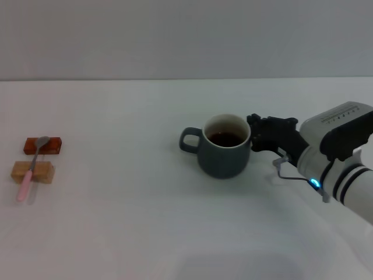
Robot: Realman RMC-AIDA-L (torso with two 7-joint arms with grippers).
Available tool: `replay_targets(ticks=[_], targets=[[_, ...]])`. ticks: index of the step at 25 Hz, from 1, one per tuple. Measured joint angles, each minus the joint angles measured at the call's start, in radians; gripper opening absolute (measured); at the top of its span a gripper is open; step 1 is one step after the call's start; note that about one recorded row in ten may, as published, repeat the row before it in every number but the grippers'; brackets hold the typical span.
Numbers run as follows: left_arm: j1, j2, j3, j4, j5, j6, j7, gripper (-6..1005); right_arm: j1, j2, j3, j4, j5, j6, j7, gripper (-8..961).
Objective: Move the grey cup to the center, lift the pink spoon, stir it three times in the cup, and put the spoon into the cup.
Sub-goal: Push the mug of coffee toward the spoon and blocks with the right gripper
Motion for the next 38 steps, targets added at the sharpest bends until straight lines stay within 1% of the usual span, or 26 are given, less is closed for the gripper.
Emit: replay_targets(ticks=[5, 14, 22, 28, 31, 33, 38], targets=[[0.009, 0.002, 0.0, 0.001, 0.0, 0.003, 0.0, 857, 0.011, 0.001, -0.046, 0.024, 0.0, 0.0, 0.058, 51], [0.018, 0.003, -0.004, 0.0, 0.0, 0.005, -0.011, 857, 0.058, 0.001, -0.14, 0.033, 0.0, 0.002, 0.169, 50], [0.02, 0.003, -0.003, 0.0, 0.0, 0.003, -0.03, 857, 0.074, 0.001, -0.17, 0.042, 0.0, 0.002, 0.201, 50], [0.024, 0.001, 0.001, 0.022, 0.0, 0.007, -0.056, 859, 0.079, 0.001, -0.203, 0.046, -0.003, -0.003, 0.228, 50], [0.035, -0.001, 0.015, 0.011, 0.0, 0.012, -0.042, 859, 0.075, 0.0, -0.177, 0.031, -0.002, -0.004, 0.208, 50], [0.041, -0.003, 0.025, 0.0, 0.001, 0.016, -0.026, 859, 0.068, -0.002, -0.123, 0.014, -0.002, -0.006, 0.16, 50], [0.055, -0.006, 0.055, -0.032, 0.001, 0.018, -0.011, 859, 0.023, -0.001, 0.093, -0.003, -0.001, -0.026, -0.076, 50]])
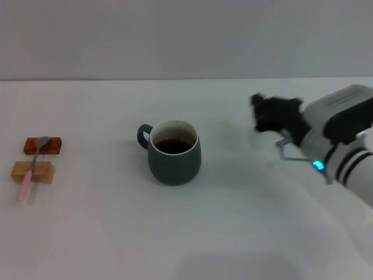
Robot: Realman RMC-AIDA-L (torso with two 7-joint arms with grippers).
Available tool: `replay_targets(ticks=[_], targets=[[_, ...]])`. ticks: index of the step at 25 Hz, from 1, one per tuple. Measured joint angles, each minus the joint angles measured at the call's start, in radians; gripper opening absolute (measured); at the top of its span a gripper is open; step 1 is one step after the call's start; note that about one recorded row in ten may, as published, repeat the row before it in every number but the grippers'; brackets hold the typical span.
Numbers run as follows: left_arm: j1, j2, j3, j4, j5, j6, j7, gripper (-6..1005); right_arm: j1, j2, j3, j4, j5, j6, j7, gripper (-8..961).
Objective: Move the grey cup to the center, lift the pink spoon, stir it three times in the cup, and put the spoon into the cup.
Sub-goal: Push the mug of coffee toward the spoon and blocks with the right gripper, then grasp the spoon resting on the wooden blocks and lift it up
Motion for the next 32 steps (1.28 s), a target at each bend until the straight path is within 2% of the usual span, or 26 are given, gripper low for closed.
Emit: replay_targets(ticks=[3, 4, 5, 6, 8, 9, 10, 11, 14, 15, 18, 20, 25, 32], targets=[[0.015, 0.0, 0.025, -0.024, 0.0, 0.001, 0.003, 859, -0.023, -0.006, 0.112, -0.015, 0.0, -0.038, -0.072, 50], [0.084, -0.003, 0.104, -0.124, 0.0, 0.004, 0.038, 859, -0.026, -0.007, 0.137, -0.023, 0.0, -0.048, -0.084, 50], [0.084, -0.003, 0.104, -0.124, 0.0, 0.004, 0.038, 859, -0.028, -0.009, 0.166, -0.035, 0.0, -0.06, -0.098, 51], [0.136, -0.005, 0.149, -0.194, -0.004, 0.001, 0.07, 859, -0.026, -0.011, 0.188, -0.048, 0.0, -0.069, -0.11, 51], [0.136, -0.005, 0.149, -0.194, -0.004, 0.001, 0.07, 859, -0.017, -0.014, 0.225, -0.073, -0.002, -0.077, -0.136, 51], [0.176, -0.007, 0.182, -0.254, -0.006, -0.011, 0.085, 859, -0.012, -0.014, 0.239, -0.081, -0.002, -0.078, -0.152, 51], [0.176, -0.007, 0.182, -0.254, -0.006, -0.011, 0.085, 858, -0.008, -0.015, 0.254, -0.086, -0.002, -0.079, -0.169, 51], [0.25, -0.005, 0.23, -0.367, -0.006, -0.069, 0.085, 858, -0.006, -0.015, 0.272, -0.09, -0.002, -0.079, -0.186, 51], [0.298, -0.003, 0.263, -0.422, -0.006, -0.094, 0.084, 858, -0.002, -0.015, 0.318, -0.09, -0.002, -0.079, -0.22, 50], [0.344, -0.004, 0.3, -0.454, -0.009, -0.101, 0.079, 858, -0.001, -0.016, 0.33, -0.09, -0.002, -0.08, -0.224, 50], [0.366, -0.004, 0.324, -0.466, -0.012, -0.104, 0.078, 858, 0.003, -0.021, 0.356, -0.091, -0.003, -0.08, -0.227, 50], [0.401, -0.004, 0.38, -0.473, -0.034, -0.106, 0.075, 858, 0.007, -0.026, 0.364, -0.092, -0.004, -0.079, -0.228, 50], [0.432, -0.002, 0.443, -0.459, -0.051, -0.106, 0.065, 858, 0.015, -0.03, 0.381, -0.092, -0.004, -0.072, -0.244, 49], [0.422, -0.002, 0.491, -0.39, -0.056, -0.097, 0.053, 858, 0.02, -0.03, 0.417, -0.092, -0.003, -0.067, -0.277, 50]])
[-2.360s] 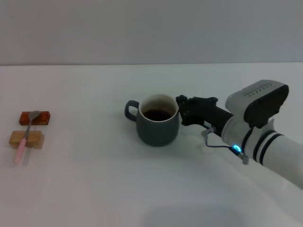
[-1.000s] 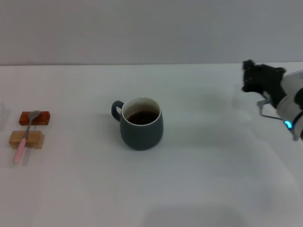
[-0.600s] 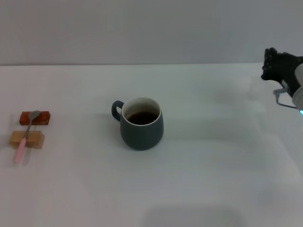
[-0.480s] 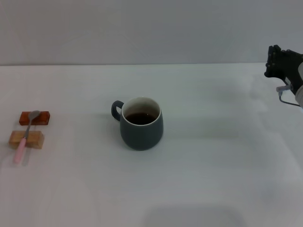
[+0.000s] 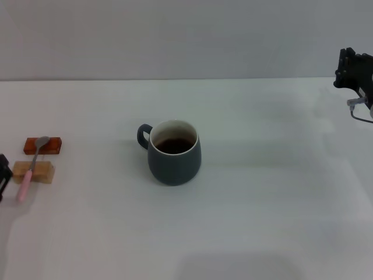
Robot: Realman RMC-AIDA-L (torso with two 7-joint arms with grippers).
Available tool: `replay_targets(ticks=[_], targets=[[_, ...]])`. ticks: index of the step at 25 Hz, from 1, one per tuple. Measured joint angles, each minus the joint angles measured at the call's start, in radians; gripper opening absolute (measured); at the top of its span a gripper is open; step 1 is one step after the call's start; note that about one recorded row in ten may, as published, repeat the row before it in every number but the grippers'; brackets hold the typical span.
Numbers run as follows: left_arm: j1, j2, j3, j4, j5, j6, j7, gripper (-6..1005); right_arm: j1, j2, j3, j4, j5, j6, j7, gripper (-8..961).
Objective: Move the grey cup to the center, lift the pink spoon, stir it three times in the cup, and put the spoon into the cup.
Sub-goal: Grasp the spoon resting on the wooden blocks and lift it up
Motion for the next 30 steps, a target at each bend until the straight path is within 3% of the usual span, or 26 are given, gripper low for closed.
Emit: replay_targets(ticks=[8, 19, 29, 30], targets=[[-0.018, -0.001, 0.073, 0.04, -0.002, 0.007, -0.046, 858, 0.0, 0.003, 0.001, 0.001, 0.001, 0.002, -0.001, 50], [-0.034, 0.001, 0.103, 0.079, -0.002, 0.02, -0.082, 858, -0.005, 0.007, -0.001, 0.006, 0.0, 0.002, -0.001, 51], [-0.114, -0.003, 0.109, 0.201, -0.005, 0.053, -0.116, 857, -0.01, 0.01, -0.007, 0.008, -0.002, 0.002, -0.001, 51], [-0.145, -0.003, 0.106, 0.247, -0.011, 0.067, -0.124, 857, -0.01, 0.011, -0.008, 0.009, -0.002, 0.002, -0.001, 51]])
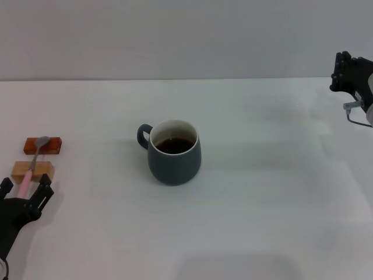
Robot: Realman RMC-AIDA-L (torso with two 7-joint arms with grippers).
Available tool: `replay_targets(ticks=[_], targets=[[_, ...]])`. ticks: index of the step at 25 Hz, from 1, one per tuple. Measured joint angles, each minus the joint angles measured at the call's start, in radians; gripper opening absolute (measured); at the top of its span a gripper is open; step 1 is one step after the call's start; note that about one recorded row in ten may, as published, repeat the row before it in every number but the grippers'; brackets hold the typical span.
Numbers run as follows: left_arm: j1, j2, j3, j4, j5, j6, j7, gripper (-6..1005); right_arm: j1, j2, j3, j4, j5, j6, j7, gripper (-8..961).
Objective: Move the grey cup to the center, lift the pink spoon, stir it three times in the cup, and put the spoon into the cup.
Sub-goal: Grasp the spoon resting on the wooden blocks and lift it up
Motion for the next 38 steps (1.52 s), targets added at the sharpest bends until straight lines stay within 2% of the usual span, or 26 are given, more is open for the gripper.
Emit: replay_targets(ticks=[20, 31, 38], targets=[[-0.044, 0.0, -0.003, 0.042, -0.018, 0.005, -0.001, 859, -0.002, 0.0, -0.004, 0.002, 0.0, 0.0, 0.0, 51], [-0.048, -0.001, -0.001, 0.049, -0.018, 0.002, -0.001, 705, -0.005, 0.0, -0.004, 0.013, 0.0, 0.0, 0.0, 51], [-0.047, -0.001, -0.002, 0.055, -0.018, 0.003, 0.003, 704, -0.01, 0.0, -0.004, 0.014, 0.0, 0.0, 0.0, 51]])
